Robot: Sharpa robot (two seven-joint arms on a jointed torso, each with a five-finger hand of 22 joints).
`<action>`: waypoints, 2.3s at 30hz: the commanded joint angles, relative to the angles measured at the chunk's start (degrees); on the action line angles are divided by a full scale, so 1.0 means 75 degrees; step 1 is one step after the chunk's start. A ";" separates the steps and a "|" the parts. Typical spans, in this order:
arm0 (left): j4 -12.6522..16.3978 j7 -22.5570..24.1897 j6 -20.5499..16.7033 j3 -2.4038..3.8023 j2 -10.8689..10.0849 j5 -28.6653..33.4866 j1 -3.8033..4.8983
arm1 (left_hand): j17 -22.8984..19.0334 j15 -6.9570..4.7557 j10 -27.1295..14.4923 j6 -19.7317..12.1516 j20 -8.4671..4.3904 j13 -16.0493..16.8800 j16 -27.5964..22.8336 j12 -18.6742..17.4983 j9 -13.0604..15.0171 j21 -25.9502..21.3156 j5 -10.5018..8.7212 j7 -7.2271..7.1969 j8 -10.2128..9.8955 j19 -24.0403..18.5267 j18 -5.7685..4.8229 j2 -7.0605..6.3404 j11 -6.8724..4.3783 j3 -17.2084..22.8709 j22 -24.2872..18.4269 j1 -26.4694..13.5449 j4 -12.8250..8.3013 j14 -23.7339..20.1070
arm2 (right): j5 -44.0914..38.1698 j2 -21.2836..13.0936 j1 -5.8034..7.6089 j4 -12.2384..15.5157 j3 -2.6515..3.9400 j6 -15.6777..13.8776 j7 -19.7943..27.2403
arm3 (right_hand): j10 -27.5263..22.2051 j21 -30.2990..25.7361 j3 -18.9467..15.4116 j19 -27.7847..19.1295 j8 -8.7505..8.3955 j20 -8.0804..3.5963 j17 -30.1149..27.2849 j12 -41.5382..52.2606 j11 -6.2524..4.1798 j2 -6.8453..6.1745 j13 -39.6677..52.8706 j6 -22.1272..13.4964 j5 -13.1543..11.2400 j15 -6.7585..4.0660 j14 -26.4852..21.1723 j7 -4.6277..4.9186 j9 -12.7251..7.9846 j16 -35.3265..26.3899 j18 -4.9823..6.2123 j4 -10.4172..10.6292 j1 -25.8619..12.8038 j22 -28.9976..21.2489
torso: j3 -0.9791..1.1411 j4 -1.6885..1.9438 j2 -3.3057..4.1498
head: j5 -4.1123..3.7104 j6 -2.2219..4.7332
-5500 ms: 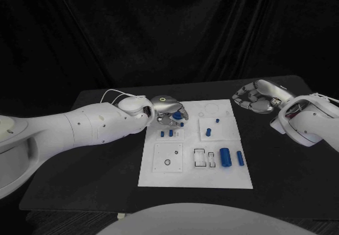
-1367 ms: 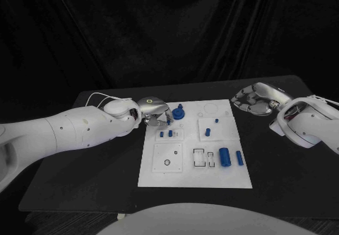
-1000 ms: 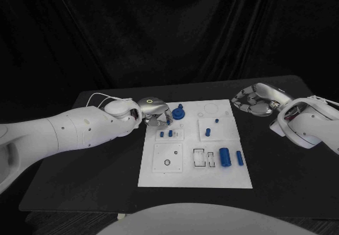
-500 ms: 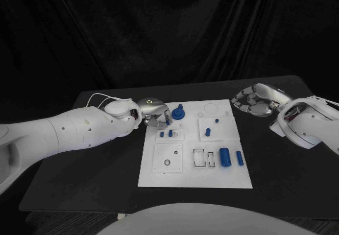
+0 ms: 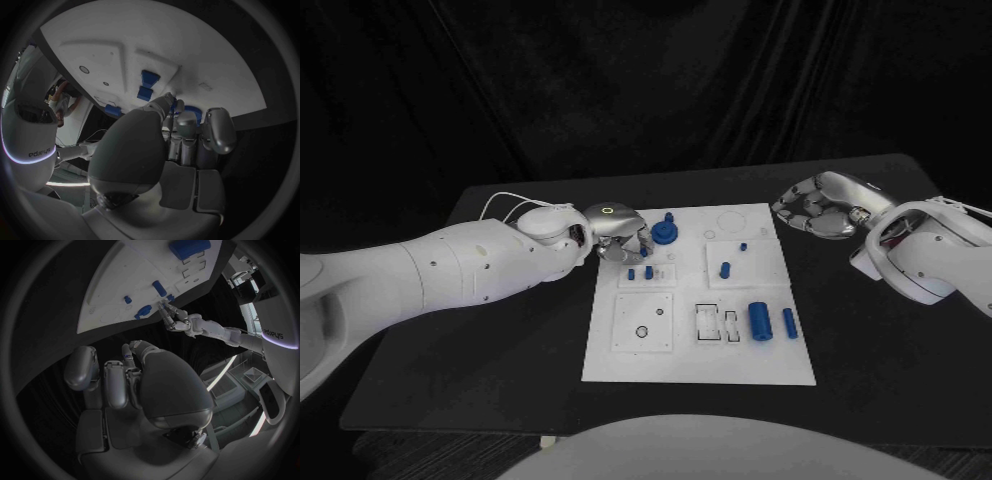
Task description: Assemble the parts on the task board
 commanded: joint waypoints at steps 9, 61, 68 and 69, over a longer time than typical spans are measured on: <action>-0.0033 0.0043 0.0041 0.0001 0.0088 -0.0028 -0.0026 | -0.0003 0.0003 0.0072 -0.0055 -0.0011 -0.0008 -0.0024 -0.0038 -0.0014 -0.0031 0.0013 0.0002 -0.0050 -0.0066 -0.0076 -0.0044 0.0007 0.0024 0.1173 0.0011 0.0013 -0.0063 | -0.0011 0.0005 -0.0021 -0.0009 0.0006 0.0062 -0.0102 | 0.0335 -0.0026 0.0022 -0.0055 0.0029 0.0003 -0.0008 -0.0038 0.0008 0.0026 0.1222 0.0064 0.0041 0.0045 0.0328 -0.0015 0.0009 -0.0021 0.0138 -0.0036 -0.0052 0.0960 | 0.0001 -0.0002 0.0003 | 0.0008 0.0001; 0.1714 0.3410 0.1280 0.0004 -0.2046 1.0047 0.0472 | -0.6326 0.0536 -0.6925 -0.4672 0.0445 -0.1252 -0.9255 -0.1270 -0.1433 -0.8662 -0.0622 -0.0238 -0.0359 -0.9638 0.0564 0.0672 -0.0211 -0.3174 -0.4469 -0.3273 0.1082 -0.9666 | -0.1683 0.0674 0.1095 -0.0142 0.0009 0.0389 0.1169 | -0.4384 -0.0149 -0.0583 0.0046 -0.0682 0.0309 0.0007 -0.9139 0.0455 -0.0583 -0.7784 0.1014 -0.1822 0.0419 0.0269 -0.0439 0.0061 -0.0008 0.0083 0.0629 -0.0541 0.1087 | -0.0154 -0.0010 0.0071 | -0.0391 0.0001; 0.2035 0.3788 0.2380 0.0002 -0.2059 1.1198 0.0387 | -0.6505 0.0462 -0.7501 -0.5576 0.0364 -0.1342 -0.9317 -0.1388 -0.1570 -0.8758 -0.0523 -0.0586 -0.0430 -1.0130 0.0630 0.0757 -0.0579 -0.3203 -0.6524 -0.3265 0.1075 -0.9840 | -0.3583 0.0937 0.0965 -0.0330 0.0009 0.1306 0.0649 | -0.4905 -0.0851 -0.0905 -0.0273 -0.1297 0.0143 -0.0508 -0.9883 0.0355 -0.0979 -0.8546 0.0693 -0.2501 0.0168 -0.0018 -0.0675 -0.0124 -0.0365 0.0213 0.0693 -0.0097 0.0931 | -0.0341 0.0050 0.0134 | -0.0456 0.0001; 0.2063 0.3828 0.2495 0.0002 -0.2081 1.1279 0.0360 | -0.6505 0.0460 -0.7504 -0.5586 0.0360 -0.1343 -0.9317 -0.1388 -0.1571 -0.8761 -0.0518 -0.0591 -0.0431 -1.0133 0.0630 0.0762 -0.0579 -0.3205 -0.6563 -0.3264 0.1076 -0.9840 | -0.3763 0.0970 0.0932 -0.0337 0.0009 0.1480 0.0532 | -0.4928 -0.0947 -0.1031 -0.0311 -0.1318 0.0128 -0.0572 -0.9913 0.0339 -0.1061 -0.8602 0.0723 -0.2781 0.0173 -0.0053 -0.0694 -0.0130 -0.0412 0.0233 0.0836 -0.0137 0.0910 | -0.0382 0.0077 0.0139 | -0.0473 0.0001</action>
